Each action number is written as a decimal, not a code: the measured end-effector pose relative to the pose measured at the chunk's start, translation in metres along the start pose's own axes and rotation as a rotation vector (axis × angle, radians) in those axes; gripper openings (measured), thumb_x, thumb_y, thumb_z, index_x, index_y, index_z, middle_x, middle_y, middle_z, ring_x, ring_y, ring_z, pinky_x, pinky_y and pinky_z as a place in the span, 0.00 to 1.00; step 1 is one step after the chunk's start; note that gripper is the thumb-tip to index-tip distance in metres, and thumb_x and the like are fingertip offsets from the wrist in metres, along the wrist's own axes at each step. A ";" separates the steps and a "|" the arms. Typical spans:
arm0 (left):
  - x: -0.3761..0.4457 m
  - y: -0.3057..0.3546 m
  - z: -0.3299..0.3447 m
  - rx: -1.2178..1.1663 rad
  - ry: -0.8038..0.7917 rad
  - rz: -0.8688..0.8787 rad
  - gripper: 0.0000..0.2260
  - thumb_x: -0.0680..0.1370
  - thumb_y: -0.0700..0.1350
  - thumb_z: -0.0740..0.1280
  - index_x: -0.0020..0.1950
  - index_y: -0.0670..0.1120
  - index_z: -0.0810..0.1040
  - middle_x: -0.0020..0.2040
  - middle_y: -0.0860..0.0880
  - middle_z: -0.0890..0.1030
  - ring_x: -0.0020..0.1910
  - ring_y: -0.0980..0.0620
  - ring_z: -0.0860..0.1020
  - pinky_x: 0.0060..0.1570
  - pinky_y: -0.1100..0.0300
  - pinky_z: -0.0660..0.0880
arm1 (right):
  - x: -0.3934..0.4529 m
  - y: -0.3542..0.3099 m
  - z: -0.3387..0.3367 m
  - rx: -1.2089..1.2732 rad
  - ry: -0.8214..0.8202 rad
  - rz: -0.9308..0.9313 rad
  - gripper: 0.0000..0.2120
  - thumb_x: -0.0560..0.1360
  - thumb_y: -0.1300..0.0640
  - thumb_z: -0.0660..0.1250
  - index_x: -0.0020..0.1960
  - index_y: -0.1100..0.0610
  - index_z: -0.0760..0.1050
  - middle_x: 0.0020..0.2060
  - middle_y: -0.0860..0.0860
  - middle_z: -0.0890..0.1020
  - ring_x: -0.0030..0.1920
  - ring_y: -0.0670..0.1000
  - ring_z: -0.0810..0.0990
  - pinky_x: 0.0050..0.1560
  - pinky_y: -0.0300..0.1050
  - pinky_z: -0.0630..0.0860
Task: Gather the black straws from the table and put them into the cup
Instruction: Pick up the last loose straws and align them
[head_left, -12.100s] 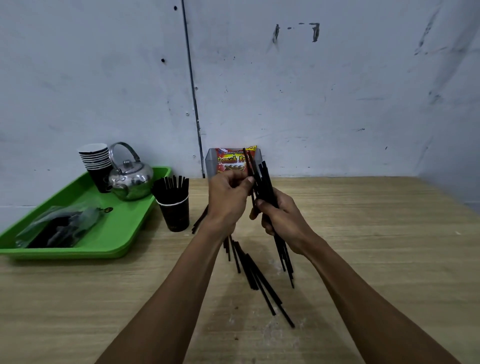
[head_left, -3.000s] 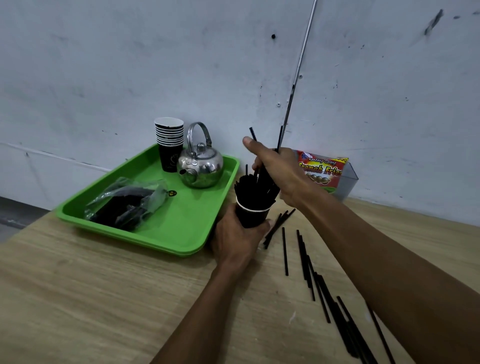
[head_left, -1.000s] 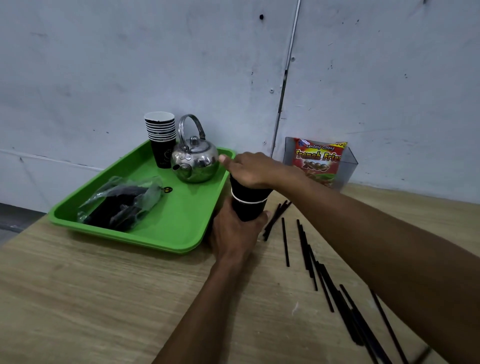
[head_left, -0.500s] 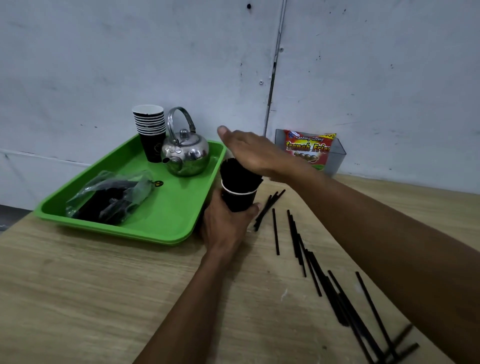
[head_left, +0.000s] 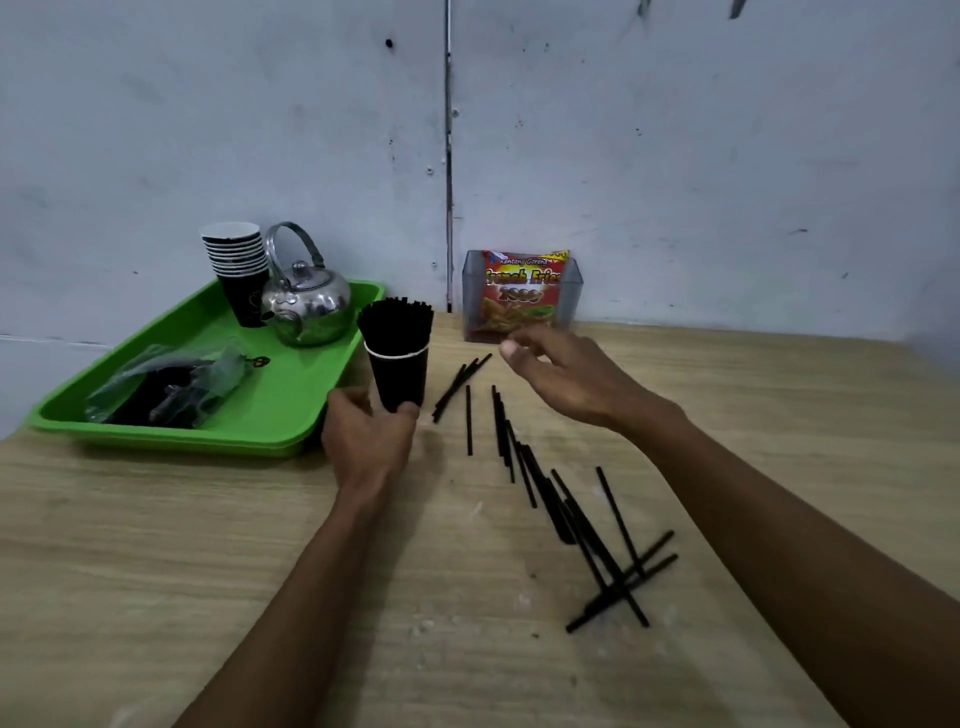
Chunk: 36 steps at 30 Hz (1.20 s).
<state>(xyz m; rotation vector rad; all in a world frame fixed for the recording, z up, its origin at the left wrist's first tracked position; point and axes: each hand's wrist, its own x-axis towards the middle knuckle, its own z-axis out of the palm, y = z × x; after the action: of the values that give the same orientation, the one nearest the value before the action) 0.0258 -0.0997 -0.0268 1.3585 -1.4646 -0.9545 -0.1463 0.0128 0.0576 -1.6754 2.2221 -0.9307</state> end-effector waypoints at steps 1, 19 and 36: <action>-0.014 0.000 -0.002 -0.021 0.021 0.011 0.19 0.68 0.43 0.75 0.55 0.41 0.74 0.50 0.41 0.79 0.50 0.42 0.78 0.49 0.55 0.73 | -0.010 0.007 0.000 0.000 0.002 0.031 0.22 0.81 0.43 0.59 0.67 0.55 0.74 0.64 0.52 0.78 0.58 0.46 0.74 0.45 0.34 0.67; 0.004 0.058 0.083 0.837 -0.585 0.489 0.19 0.80 0.45 0.57 0.70 0.41 0.66 0.65 0.34 0.71 0.65 0.34 0.69 0.61 0.46 0.69 | -0.121 0.105 0.001 0.071 0.114 0.145 0.20 0.82 0.44 0.56 0.69 0.52 0.72 0.63 0.50 0.77 0.62 0.48 0.75 0.63 0.50 0.72; -0.049 0.039 0.061 0.848 -0.583 0.553 0.14 0.83 0.46 0.53 0.53 0.39 0.75 0.52 0.36 0.79 0.54 0.36 0.74 0.50 0.46 0.74 | -0.127 0.116 0.004 0.161 0.137 0.106 0.22 0.82 0.43 0.54 0.69 0.52 0.72 0.63 0.48 0.78 0.63 0.45 0.75 0.64 0.49 0.72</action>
<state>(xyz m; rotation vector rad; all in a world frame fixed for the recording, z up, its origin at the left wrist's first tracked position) -0.0448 -0.0495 -0.0134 1.1178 -2.7164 -0.3532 -0.1939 0.1470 -0.0401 -1.4498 2.2278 -1.1945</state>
